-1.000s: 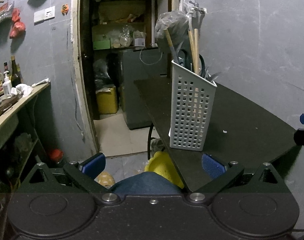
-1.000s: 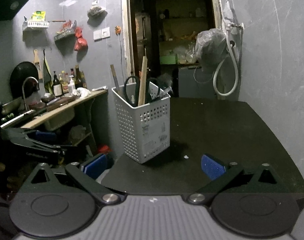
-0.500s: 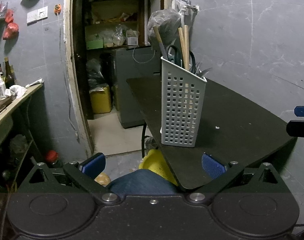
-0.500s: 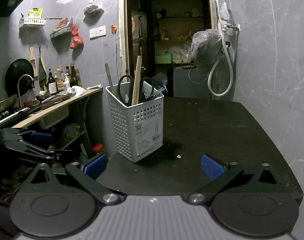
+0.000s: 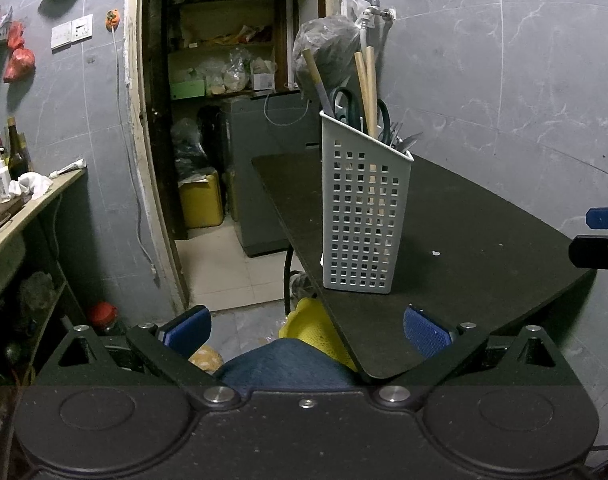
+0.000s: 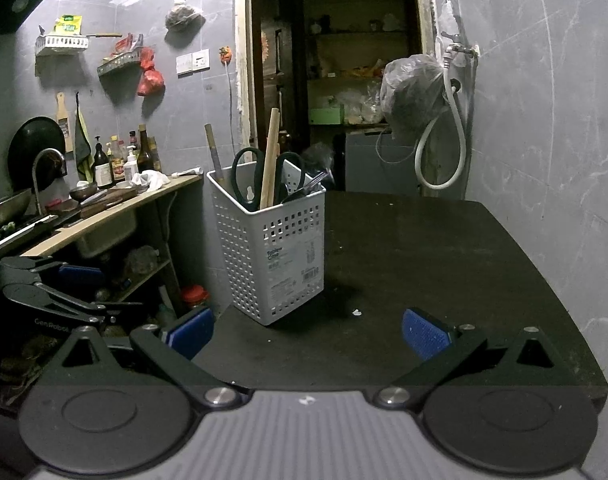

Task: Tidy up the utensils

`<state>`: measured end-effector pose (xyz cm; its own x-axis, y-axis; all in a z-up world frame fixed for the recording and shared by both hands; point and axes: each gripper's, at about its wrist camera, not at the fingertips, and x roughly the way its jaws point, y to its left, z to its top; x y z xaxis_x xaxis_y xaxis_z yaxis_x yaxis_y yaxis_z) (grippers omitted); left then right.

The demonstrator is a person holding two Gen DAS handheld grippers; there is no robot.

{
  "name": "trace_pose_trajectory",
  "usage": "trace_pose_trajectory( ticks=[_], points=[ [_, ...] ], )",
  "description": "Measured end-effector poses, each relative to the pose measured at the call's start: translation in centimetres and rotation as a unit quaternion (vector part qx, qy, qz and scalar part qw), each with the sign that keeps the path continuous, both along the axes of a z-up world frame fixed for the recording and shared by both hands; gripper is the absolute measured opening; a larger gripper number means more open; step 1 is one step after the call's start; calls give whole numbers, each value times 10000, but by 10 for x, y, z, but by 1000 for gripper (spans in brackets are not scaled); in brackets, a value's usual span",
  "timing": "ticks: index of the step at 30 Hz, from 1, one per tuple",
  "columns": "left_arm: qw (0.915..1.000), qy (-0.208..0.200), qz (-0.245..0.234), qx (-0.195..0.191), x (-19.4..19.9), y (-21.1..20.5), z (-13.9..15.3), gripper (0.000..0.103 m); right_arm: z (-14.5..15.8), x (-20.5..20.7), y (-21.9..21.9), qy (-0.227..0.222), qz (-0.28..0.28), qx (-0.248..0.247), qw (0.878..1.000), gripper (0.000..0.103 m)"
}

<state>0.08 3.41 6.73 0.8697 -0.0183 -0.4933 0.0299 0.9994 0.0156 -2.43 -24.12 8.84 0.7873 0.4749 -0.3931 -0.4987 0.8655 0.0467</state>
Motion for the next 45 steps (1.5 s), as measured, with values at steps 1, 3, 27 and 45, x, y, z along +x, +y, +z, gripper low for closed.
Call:
trace_pose_trajectory(
  ticks=[1,3,27,45],
  points=[
    [10000,0,3,1,0,0,0,102,0,1,0,3,4,-3,10000,103],
    [10000,-1,6,2,0,1,0,102,0,0,0,6,4,0,10000,103],
    [10000,12,12,-2,0,1,0,102,-8,6,1,68,30,-7,10000,103],
    [10000,18,18,-10,1,2,-1,102,-9,12,-3,128,88,-1,9999,103]
  ],
)
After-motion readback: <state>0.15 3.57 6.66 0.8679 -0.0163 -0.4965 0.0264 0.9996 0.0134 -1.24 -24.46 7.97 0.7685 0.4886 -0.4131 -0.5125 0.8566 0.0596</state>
